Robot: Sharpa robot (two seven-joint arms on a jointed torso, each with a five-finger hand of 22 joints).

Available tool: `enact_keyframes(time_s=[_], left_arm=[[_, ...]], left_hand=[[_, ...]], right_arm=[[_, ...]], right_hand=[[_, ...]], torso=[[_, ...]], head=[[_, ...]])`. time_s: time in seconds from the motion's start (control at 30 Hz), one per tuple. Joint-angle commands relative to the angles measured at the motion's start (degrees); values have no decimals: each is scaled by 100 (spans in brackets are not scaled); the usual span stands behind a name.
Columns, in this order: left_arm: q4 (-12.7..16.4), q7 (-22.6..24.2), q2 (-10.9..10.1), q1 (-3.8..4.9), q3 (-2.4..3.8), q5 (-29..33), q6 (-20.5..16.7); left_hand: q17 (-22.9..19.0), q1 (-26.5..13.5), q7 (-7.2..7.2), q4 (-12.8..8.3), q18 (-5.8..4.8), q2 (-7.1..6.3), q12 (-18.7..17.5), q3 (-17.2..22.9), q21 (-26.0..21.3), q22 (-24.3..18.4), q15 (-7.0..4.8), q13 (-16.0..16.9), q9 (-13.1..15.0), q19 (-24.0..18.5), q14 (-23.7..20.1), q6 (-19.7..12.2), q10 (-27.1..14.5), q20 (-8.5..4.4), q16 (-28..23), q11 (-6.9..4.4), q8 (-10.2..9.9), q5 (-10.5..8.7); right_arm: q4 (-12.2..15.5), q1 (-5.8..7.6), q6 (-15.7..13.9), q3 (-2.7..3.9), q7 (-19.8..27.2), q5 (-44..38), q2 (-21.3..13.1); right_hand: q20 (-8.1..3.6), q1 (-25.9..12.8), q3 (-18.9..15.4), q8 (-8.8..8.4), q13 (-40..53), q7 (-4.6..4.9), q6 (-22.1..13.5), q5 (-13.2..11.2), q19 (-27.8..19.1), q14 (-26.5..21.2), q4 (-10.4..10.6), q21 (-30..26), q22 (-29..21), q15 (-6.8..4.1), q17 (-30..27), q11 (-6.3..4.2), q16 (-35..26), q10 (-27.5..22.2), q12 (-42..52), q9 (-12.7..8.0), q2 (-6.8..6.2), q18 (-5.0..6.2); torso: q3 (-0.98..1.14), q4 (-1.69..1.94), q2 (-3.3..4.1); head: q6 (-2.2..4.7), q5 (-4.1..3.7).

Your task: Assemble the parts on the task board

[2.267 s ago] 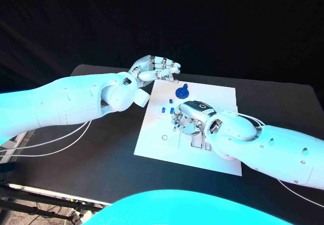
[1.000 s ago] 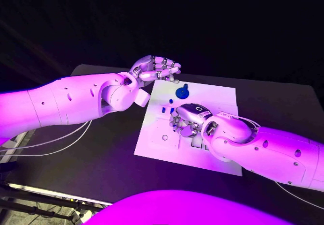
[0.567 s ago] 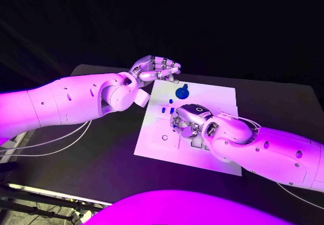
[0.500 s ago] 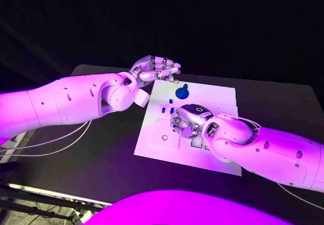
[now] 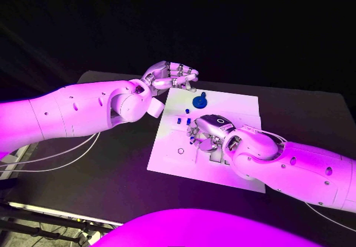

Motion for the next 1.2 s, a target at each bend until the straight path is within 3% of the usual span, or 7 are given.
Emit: enact_keyframes(time_s=[0.03,0.53,0.93,1.2], left_arm=[[4,25,4,4,6,-10,98],[7,22,-6,4,6,-15,89],[-4,17,-17,4,6,-17,81],[-5,15,-21,4,6,-17,82]], left_hand=[[-10,-4,110,29,24,18,7,11,-36,-5,5,-6,-5,24,-43,-38,-11,0,-2,21,-11,12],[-10,-4,110,29,24,18,7,11,-36,-5,5,-6,-5,24,-43,-38,-11,0,-2,21,-11,12],[-10,-4,110,29,24,18,7,11,-36,-5,5,-6,-5,24,-43,-38,-11,0,-2,21,-11,12],[-10,-4,110,29,24,18,7,11,-36,-5,5,-6,-5,24,-43,-38,-11,0,-2,21,-11,12]], right_arm=[[15,-9,-113,-5,16,95,-9],[86,-9,180,-6,103,250,-40],[88,-9,142,-6,53,228,-72],[96,-9,11,-7,39,220,-103]], right_hand=[[16,-89,-60,-31,-17,3,-62,-26,-61,128,-3,-97,-47,35,-52,28,-49,-118,-29,-12,-85,73],[10,-24,-116,-7,38,-36,-23,-3,-20,135,-12,-76,-35,-2,-37,-28,-34,46,171,-11,-60,73],[0,-12,-128,7,44,-49,10,0,-17,134,-13,-89,-40,-14,-50,-43,-40,80,211,-8,-53,76],[41,-17,-199,-28,-19,12,-65,12,-183,92,-19,-498,-227,62,-179,60,-114,-434,77,-41,-153,132]], torso=[[-3,7,3],[0,1,3],[0,2,0],[-1,2,-1]], head=[[0,0],[0,-8],[0,-27],[0,-31]])
